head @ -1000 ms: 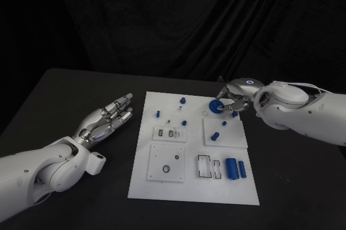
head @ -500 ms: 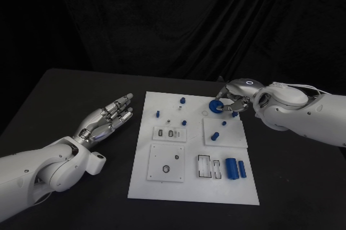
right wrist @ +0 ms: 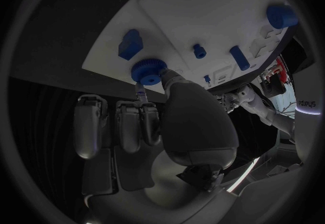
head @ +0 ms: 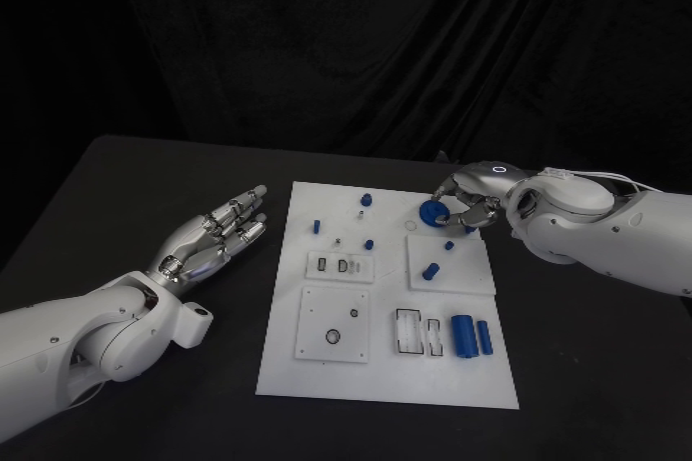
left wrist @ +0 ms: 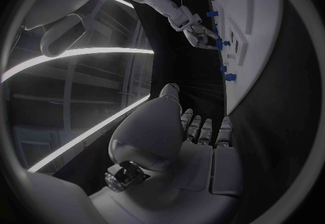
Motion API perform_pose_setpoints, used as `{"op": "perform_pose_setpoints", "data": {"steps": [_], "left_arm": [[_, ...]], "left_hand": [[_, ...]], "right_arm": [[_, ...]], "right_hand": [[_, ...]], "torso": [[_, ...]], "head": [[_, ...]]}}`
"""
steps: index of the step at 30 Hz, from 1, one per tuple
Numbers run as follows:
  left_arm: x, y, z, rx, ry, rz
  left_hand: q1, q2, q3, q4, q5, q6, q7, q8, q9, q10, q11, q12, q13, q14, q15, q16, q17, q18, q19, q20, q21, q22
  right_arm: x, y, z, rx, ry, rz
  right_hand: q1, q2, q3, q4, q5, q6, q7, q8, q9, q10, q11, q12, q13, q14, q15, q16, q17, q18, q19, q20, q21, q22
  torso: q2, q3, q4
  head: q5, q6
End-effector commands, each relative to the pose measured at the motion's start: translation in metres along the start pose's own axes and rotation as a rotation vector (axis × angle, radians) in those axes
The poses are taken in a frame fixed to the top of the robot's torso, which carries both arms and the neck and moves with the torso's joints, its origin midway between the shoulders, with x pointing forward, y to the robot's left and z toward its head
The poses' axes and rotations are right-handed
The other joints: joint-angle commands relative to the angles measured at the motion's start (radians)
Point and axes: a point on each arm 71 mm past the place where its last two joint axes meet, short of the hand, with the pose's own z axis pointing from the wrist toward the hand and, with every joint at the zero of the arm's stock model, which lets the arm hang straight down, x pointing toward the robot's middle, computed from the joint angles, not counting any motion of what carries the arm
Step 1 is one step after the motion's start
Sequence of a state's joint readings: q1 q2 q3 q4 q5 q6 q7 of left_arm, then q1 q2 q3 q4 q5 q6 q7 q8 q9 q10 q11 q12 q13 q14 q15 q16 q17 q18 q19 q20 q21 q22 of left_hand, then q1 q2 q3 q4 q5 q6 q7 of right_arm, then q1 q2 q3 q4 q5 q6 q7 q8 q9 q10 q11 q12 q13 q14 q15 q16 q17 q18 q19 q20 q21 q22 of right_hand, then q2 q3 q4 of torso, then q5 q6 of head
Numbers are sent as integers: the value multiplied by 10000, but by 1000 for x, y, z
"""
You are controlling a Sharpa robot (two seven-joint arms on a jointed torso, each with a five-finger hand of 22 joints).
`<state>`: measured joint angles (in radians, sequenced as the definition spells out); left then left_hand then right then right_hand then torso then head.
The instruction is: Assemble the parts on the task board
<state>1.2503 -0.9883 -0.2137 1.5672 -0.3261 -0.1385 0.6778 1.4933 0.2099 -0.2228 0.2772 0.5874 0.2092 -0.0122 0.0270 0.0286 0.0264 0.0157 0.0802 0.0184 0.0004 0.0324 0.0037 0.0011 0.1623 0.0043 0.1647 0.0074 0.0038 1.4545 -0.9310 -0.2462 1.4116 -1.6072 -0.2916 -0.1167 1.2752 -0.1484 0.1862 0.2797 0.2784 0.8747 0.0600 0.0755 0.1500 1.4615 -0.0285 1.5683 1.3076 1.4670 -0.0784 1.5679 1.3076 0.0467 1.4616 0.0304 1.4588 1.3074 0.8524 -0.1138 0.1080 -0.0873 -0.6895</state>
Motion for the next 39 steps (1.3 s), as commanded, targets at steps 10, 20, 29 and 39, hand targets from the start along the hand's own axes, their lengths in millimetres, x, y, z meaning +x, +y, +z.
{"op": "perform_pose_setpoints", "data": {"steps": [10, 20, 29, 39], "left_arm": [[2, -6, 1, 718, 197, -53], [1, -6, 1, 702, 199, -58], [0, -7, -1, 768, 64, 42], [0, -9, -1, 999, -155, 226]], "left_hand": [[82, 10, 68, 17, 65, 8, 79, 21, -1, 5, 64, -20, -9, -4, 46, -37, -11, 187, 0, 69, -32, -5], [82, 10, 68, 17, 65, 8, 79, 21, -1, 5, 64, -20, -9, -4, 46, -37, -11, 187, 0, 69, -32, -5], [97, -14, 75, 18, 89, 25, 73, 24, 2, 7, 65, -13, -7, -4, 44, -37, -11, 198, -20, -18, -51, -20], [131, -89, 83, 22, 176, 115, 102, 38, 12, 19, -30, 20, -2, -4, -142, -37, -11, 180, -43, -352, -74, -38]], "right_arm": [[7, -2, 2, 238, 377, -457], [5, 3, 3, -87, 34, -413], [-5, 15, 1, -445, -631, -257], [-31, 35, 3, -1013, -1542, -169]], "right_hand": [[641, 176, 183, -418, 5, 535, 25, 263, 245, 1093, 52, 25, 2632, 1038, -28, 29, 2632, -78, 142, 17, -83, 1647], [877, 433, 194, -990, -13, 1582, -61, 1129, 1013, 1093, -13, 25, 2632, 1038, -94, 29, 2632, -98, 207, -39, -39, 1738], [840, 491, 117, -1141, -13, 1774, -121, 1526, 1465, 1093, -53, 25, 2632, 1038, -135, 29, 2632, -117, 260, -74, 12, 1801], [821, 503, 102, -1152, -12, 1802, -134, 1616, 1570, 1093, -67, 25, 2632, 1038, -139, 29, 2632, -138, 313, -81, 78, 1856]], "torso": [[0, 1, -17], [-1, 3, 2], [-1, -7, -5], [-8, -15, -14]], "head": [[25, -18], [46, -7], [52, 31], [52, 45]]}}
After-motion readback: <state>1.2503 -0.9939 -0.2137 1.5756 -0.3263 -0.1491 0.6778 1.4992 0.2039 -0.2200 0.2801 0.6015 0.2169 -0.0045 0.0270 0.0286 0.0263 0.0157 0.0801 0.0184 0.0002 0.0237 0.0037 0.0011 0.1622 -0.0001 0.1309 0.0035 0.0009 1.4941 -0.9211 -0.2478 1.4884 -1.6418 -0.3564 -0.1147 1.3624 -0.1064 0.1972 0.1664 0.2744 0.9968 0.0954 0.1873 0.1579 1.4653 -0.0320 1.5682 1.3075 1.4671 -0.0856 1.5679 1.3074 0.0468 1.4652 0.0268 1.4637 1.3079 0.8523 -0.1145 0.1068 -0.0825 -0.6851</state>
